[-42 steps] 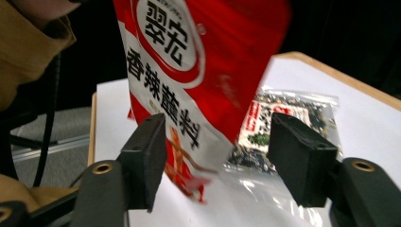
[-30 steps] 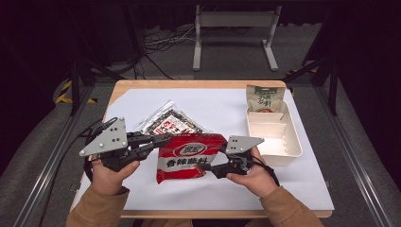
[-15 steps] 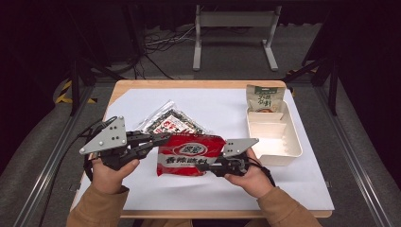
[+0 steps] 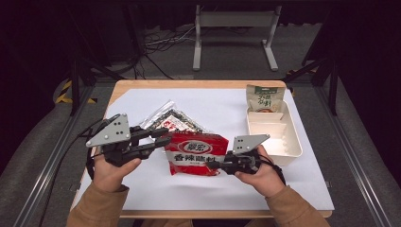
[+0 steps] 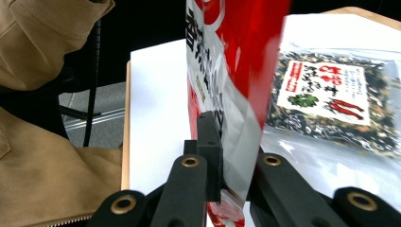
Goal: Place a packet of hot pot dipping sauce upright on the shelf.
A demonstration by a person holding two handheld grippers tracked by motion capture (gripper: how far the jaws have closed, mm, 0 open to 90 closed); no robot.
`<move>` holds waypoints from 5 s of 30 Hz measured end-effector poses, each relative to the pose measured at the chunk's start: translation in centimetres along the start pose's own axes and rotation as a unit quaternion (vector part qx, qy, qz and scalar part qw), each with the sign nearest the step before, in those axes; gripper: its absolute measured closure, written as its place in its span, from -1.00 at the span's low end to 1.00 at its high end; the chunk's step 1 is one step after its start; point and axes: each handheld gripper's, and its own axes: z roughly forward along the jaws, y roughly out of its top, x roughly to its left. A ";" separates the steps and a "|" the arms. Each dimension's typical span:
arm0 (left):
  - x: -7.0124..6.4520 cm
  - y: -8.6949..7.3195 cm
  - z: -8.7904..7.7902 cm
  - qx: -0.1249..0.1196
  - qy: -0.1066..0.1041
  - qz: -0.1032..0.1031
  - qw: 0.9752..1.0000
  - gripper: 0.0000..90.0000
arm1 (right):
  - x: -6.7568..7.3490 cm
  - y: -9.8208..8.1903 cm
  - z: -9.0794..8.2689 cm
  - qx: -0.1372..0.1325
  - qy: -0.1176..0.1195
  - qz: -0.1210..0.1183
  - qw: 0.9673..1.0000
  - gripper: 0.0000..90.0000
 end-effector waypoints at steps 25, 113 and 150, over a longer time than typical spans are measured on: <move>3.9 -5.2 -0.3 0.082 0.070 -0.058 0.992 -0.03 | -1.8 0.6 -8.0 -0.028 -0.099 0.011 0.995 0.94; 6.6 -10.6 -1.3 0.116 0.111 -0.128 0.979 -0.11 | -14.5 -2.6 -15.9 0.010 -0.267 0.047 0.962 0.94; 6.5 -10.6 -1.0 0.116 0.108 -0.129 0.979 -0.13 | -16.4 -5.9 -14.1 0.069 -0.352 0.036 0.933 0.91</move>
